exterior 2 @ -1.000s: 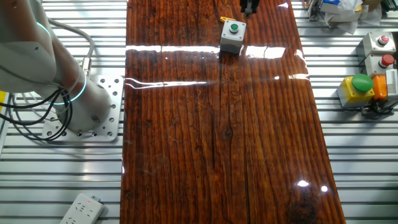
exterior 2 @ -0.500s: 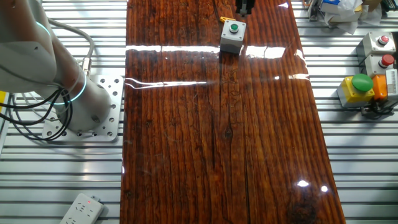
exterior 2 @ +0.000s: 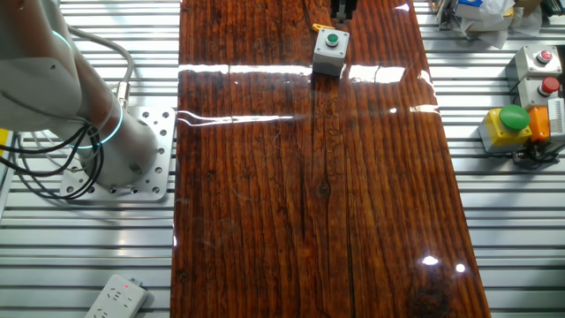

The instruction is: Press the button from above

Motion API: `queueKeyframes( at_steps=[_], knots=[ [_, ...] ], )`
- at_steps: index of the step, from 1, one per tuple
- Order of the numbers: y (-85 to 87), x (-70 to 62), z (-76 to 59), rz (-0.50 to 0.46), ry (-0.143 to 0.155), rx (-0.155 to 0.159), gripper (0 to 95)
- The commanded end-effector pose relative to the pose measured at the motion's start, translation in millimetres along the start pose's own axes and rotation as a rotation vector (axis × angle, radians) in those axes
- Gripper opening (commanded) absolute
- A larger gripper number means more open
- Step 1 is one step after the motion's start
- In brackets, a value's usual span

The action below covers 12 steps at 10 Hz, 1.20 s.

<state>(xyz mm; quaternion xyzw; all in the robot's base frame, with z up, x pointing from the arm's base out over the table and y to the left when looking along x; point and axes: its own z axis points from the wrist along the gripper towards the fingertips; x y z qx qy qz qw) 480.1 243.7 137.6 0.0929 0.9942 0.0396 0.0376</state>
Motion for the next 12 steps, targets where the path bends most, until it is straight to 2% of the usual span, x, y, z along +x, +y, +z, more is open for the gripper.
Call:
queueKeyframes(
  at_steps=[1, 6, 11, 12],
  knots=[
    [-0.2, -0.1, 2.0, 0.001, -0.004, -0.001, 0.0],
    [-0.6, 1.8, 5.0, 0.0, -0.002, -0.001, 0.0],
    [-1.7, 4.7, 6.6, 0.008, 0.046, 0.013, 0.0],
    [-1.9, 5.3, 6.8, 0.008, 0.048, 0.014, 0.0]
  ],
)
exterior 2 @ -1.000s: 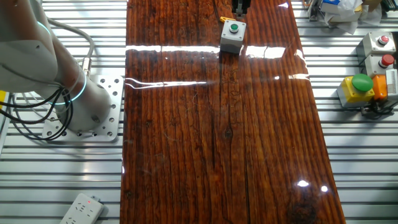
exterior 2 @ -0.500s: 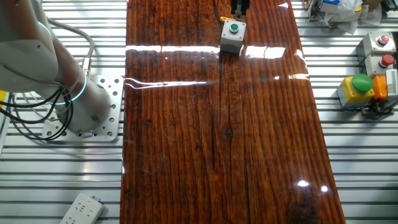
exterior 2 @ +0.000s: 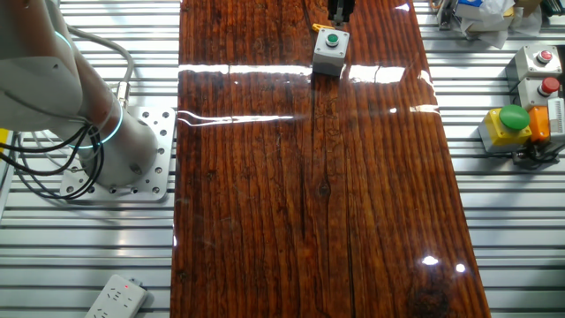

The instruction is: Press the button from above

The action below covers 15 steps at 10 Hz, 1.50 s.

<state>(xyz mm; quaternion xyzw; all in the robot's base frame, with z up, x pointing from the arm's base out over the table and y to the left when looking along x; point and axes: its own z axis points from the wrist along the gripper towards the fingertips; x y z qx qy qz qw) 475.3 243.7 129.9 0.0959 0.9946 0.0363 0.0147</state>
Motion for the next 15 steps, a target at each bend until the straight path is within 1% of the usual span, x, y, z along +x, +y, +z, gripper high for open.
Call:
queueKeyframes(
  at_steps=[1, 4, 7, 11, 15],
  knots=[
    [-0.5, 0.5, 0.1, -0.001, 0.003, 0.007, 0.0],
    [-1.0, 1.1, 4.0, 0.003, 0.002, 0.014, 0.0],
    [-1.1, 1.4, 4.5, 0.004, 0.001, 0.017, 0.0],
    [-1.2, 1.5, 5.8, 0.007, -0.002, 0.016, 0.0],
    [-1.6, 1.9, 11.3, 0.006, -0.008, 0.017, 0.0]
  ],
)
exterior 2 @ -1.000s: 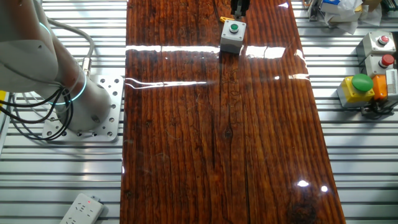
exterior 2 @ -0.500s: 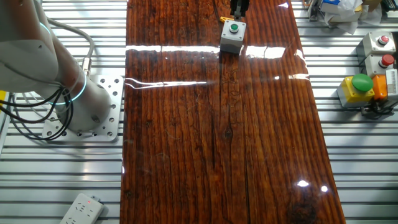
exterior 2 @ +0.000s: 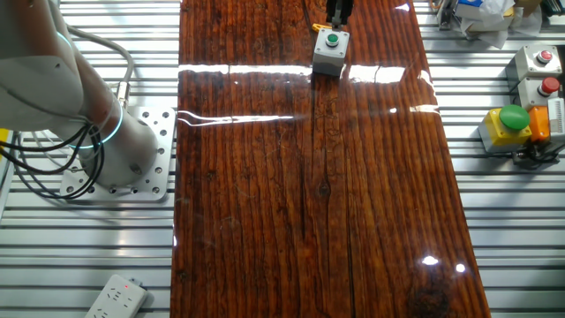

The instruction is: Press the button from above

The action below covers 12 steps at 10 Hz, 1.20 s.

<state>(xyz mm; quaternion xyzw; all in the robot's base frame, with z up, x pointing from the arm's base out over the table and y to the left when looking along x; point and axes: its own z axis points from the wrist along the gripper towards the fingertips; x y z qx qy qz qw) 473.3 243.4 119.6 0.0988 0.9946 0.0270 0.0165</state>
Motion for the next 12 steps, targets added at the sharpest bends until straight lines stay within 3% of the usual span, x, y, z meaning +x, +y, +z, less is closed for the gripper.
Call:
queueKeyframes(
  at_steps=[1, 12],
  knots=[
    [-0.2, -0.2, 2.4, 0.0, -0.004, -0.001, 0.0],
    [-0.8, 1.0, 12.6, 0.001, -0.02, -0.007, 0.0]
  ],
)
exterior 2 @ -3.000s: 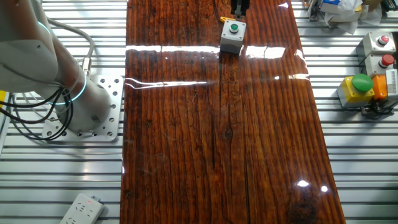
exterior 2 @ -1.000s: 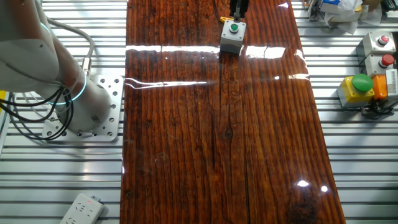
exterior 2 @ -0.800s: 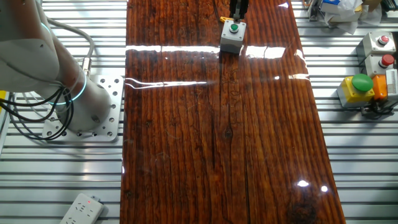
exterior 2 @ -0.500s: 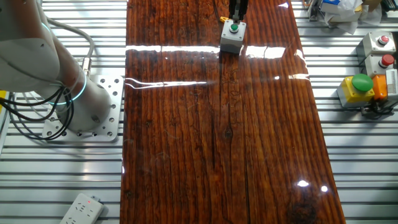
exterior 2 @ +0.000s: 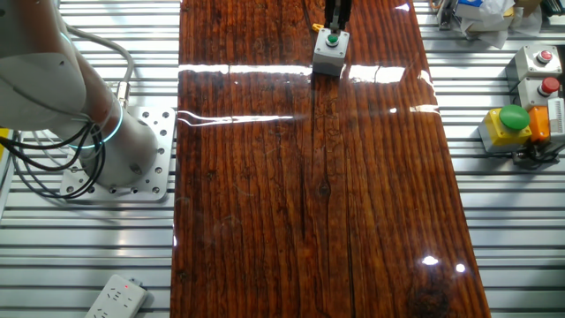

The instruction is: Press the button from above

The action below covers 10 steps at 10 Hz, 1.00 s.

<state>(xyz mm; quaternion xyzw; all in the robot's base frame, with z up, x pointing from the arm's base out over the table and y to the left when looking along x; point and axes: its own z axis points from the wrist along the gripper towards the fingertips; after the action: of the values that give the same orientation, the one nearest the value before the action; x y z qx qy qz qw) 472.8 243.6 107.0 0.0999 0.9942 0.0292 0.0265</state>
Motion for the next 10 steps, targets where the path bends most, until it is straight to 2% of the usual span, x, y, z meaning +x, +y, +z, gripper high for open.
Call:
queueKeyframes(
  at_steps=[1, 3, 10],
  knots=[
    [-0.3, 0.4, 0.6, 0.0, -0.001, -0.004, 0.0],
    [-0.9, 2.4, 1.9, 0.005, -0.004, -0.016, 0.0],
    [-2.0, 7.3, 6.5, 0.005, -0.01, -0.015, 0.0]
  ],
)
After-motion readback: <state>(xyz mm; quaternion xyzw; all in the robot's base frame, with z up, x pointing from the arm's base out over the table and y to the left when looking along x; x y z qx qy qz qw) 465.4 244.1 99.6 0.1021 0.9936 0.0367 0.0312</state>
